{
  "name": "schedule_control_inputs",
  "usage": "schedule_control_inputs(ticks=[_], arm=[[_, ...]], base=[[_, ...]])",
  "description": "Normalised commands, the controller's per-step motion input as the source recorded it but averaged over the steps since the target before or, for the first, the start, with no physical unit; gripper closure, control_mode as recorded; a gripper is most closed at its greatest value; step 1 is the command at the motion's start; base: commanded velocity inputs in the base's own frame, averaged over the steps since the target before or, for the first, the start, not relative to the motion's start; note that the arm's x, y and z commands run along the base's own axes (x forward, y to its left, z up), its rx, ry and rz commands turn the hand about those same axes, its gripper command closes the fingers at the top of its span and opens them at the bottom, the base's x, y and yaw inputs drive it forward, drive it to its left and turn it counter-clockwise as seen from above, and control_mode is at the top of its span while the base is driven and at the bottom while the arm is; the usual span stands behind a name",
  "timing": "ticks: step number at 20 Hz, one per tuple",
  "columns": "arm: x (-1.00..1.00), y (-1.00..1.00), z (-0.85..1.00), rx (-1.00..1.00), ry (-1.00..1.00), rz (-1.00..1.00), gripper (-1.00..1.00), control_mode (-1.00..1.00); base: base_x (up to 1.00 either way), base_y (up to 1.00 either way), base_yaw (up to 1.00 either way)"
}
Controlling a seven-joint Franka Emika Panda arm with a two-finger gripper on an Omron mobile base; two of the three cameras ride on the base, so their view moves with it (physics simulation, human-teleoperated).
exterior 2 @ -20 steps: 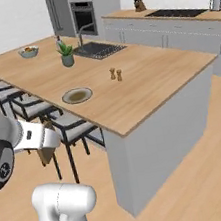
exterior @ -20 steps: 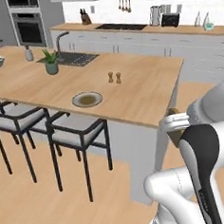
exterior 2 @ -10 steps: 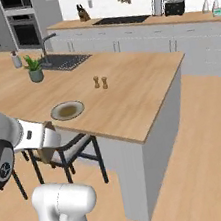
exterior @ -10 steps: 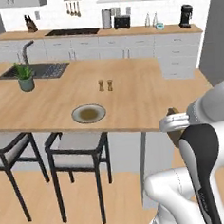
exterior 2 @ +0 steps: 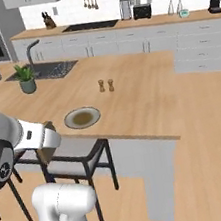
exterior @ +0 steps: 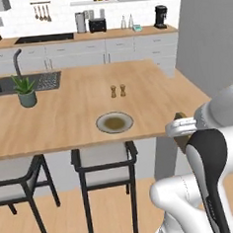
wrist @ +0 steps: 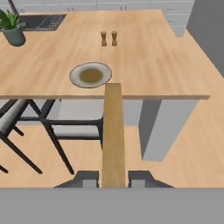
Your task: Start the toaster. Once the lever pops up, take the bread to the plate on the dining counter.
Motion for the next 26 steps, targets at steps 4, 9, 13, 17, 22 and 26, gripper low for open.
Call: schedule_control_inputs(ticks=[4, 9, 13, 17, 22, 26], arm=[[0.00, 0.00, 0.00, 0.00, 0.00, 0.00, 1.00, 1.00], [0.00, 0.00, 0.00, 0.00, 0.00, 0.00, 1.00, 1.00], [0.00, 0.00, 0.00, 0.00, 0.00, 0.00, 1.00, 1.00], [0.00, 0.00, 0.00, 0.00, 0.00, 0.00, 1.00, 1.00], [0.00, 0.00, 0.00, 0.00, 0.00, 0.00, 1.00, 1.00], [0.00, 0.00, 0.00, 0.00, 0.00, 0.00, 1.00, 1.00]], base=[[0.01, 0.93, -0.40], [0.26, 0.49, -0.20], [0.46, 0.00, 0.00], [0.45, 0.00, 0.00], [0.52, 0.08, -0.01], [0.62, 0.14, 0.00]])
